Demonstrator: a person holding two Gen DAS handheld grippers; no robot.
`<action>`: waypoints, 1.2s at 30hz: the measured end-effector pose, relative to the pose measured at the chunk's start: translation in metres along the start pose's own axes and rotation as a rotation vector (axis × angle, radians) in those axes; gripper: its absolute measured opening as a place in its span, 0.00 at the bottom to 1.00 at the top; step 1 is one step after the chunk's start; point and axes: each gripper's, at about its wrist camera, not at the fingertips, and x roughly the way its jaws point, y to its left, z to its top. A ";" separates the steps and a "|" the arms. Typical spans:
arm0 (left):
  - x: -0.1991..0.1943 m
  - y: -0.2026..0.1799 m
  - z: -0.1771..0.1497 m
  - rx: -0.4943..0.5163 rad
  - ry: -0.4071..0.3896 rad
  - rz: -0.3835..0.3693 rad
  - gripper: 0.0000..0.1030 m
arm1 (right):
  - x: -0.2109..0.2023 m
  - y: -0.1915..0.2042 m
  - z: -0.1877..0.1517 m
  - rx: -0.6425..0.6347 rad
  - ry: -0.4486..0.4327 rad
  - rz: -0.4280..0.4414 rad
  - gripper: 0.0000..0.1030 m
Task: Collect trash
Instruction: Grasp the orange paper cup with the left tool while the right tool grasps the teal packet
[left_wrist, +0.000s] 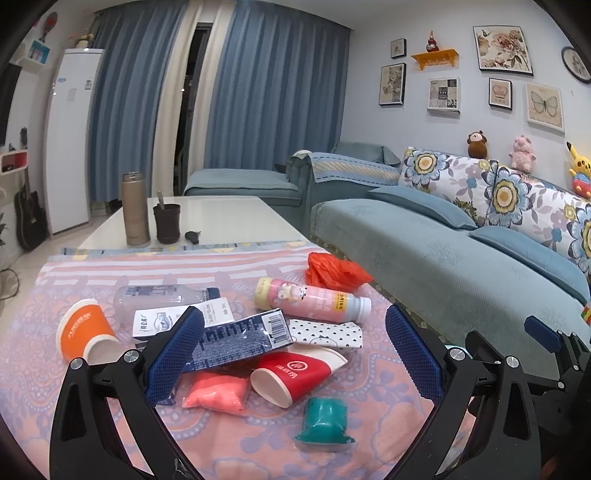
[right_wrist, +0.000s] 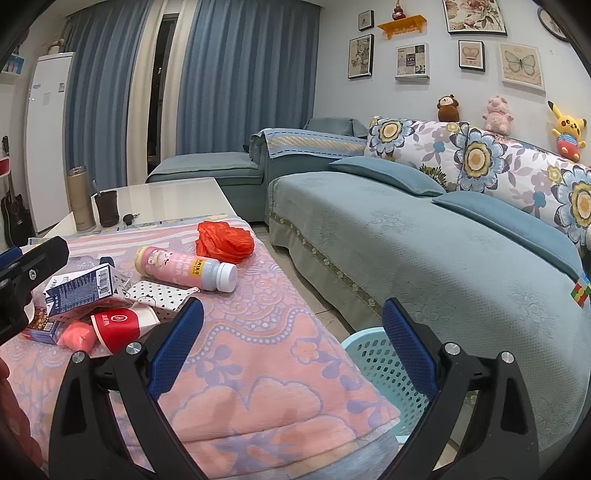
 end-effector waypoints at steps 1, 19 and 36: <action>0.000 0.000 0.000 -0.001 -0.001 0.002 0.93 | 0.000 0.001 0.000 -0.001 -0.001 0.001 0.90; -0.056 0.173 0.009 -0.276 0.013 0.293 0.93 | -0.025 0.054 0.004 -0.088 -0.048 0.228 0.80; 0.048 0.212 -0.016 -0.492 0.311 0.335 0.92 | 0.005 0.085 -0.027 -0.147 0.098 0.348 0.72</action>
